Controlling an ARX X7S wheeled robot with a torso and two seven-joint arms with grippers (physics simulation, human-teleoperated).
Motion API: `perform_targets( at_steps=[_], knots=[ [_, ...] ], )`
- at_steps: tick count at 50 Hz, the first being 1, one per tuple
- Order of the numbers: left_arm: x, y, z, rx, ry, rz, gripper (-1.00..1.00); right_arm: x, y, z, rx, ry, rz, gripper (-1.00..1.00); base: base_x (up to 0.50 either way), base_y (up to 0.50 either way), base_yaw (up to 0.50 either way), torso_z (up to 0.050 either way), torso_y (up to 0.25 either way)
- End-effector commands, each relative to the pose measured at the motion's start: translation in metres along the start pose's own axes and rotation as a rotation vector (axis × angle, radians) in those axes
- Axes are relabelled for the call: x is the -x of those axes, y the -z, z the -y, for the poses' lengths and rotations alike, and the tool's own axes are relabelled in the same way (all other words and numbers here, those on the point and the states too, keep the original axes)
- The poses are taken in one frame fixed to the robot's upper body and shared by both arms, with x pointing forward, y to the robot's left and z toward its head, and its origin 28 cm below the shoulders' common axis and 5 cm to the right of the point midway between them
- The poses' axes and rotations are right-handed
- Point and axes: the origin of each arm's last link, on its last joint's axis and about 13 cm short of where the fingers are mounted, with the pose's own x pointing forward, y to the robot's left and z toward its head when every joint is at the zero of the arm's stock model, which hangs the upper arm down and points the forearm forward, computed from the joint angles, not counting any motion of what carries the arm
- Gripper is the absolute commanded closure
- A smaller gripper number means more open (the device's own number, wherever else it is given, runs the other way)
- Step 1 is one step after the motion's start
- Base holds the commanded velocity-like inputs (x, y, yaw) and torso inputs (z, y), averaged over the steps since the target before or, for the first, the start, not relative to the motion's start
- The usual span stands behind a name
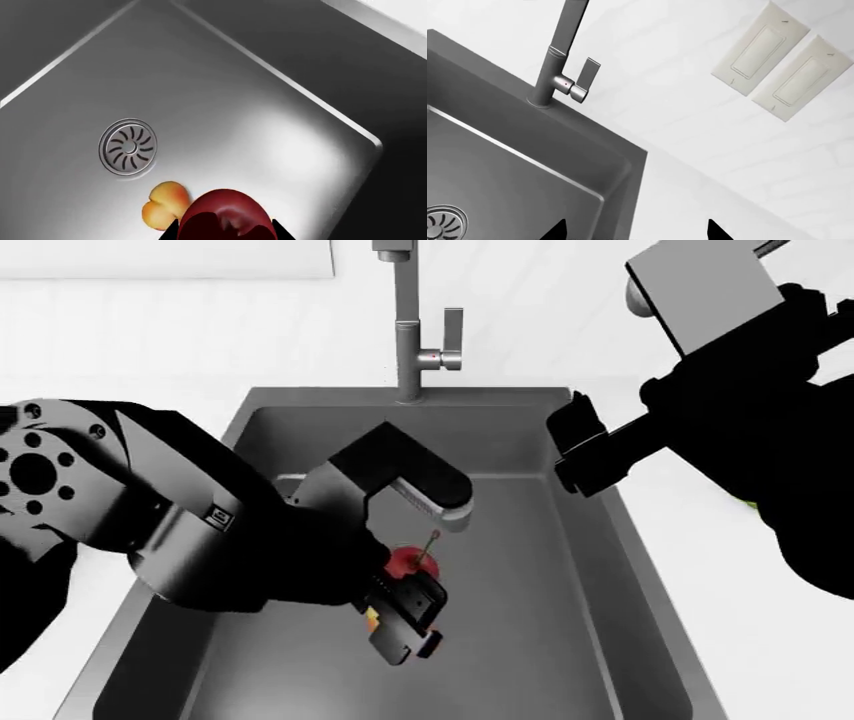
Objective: There is a mixed pile of frozen fruits and vegetables on the counter. Locate all the frozen vegetables and place the items in a bowl on the counter. Take all the frozen fruits and defrost them in a running sink.
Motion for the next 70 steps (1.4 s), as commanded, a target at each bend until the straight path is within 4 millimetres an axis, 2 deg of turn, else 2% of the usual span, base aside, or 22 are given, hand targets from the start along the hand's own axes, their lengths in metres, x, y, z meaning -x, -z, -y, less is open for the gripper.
perform_targets(
  at_steps=[1,19,37,70],
  knots=[
    [-0.012,-0.002,-0.002,0.006,0.021,0.007,1.00,-0.003,0.003,-0.001,0.000,-0.005,-0.007,-1.00,0.00,0.00,0.00,0.000,0.000],
    [-0.031,0.000,-0.014,0.036,-0.022,0.035,1.00,-0.009,0.009,-0.004,-0.002,-0.019,-0.017,-1.00,0.00,0.00,0.00,0.000,0.001],
    [-0.037,-0.007,-0.007,-0.003,0.049,0.085,1.00,-0.010,0.013,-0.005,-0.006,-0.021,-0.023,-1.00,0.00,0.00,0.00,0.000,0.000],
    [-0.043,0.001,0.001,-0.026,0.156,0.043,1.00,-0.012,0.016,-0.006,-0.006,-0.023,-0.030,-1.00,0.00,0.00,0.00,0.000,0.000]
  ],
)
